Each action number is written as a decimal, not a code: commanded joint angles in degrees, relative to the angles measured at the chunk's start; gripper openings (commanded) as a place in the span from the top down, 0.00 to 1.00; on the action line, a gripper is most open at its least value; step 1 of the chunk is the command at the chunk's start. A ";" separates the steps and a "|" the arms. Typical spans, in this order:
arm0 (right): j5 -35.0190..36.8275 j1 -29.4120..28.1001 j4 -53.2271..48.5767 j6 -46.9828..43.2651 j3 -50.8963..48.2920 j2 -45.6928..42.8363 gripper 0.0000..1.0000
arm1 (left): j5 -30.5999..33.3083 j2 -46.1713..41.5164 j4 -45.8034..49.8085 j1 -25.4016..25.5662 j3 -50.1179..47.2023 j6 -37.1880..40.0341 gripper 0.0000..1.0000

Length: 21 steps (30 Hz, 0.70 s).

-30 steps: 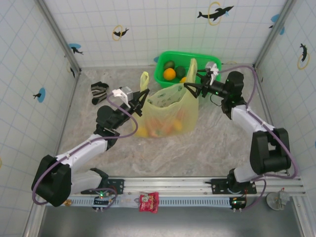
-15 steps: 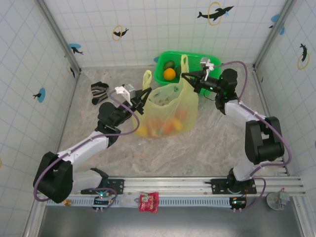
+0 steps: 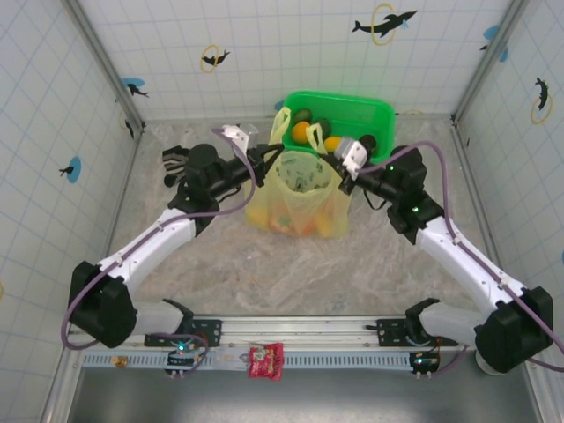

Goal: Place the fake fruits into the plastic bag and tie a complex knot

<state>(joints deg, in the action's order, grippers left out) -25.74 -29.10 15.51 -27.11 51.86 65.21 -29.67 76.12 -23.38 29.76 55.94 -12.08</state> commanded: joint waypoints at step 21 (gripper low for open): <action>1.08 -4.12 -13.04 -16.76 1.77 2.86 1.00 | -14.89 4.58 16.23 5.05 6.18 10.01 1.00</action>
<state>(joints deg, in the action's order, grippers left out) -24.73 -32.99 3.95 -43.99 51.05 67.59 -42.02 82.28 -8.49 34.48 61.89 -5.89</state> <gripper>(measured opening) 0.054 0.047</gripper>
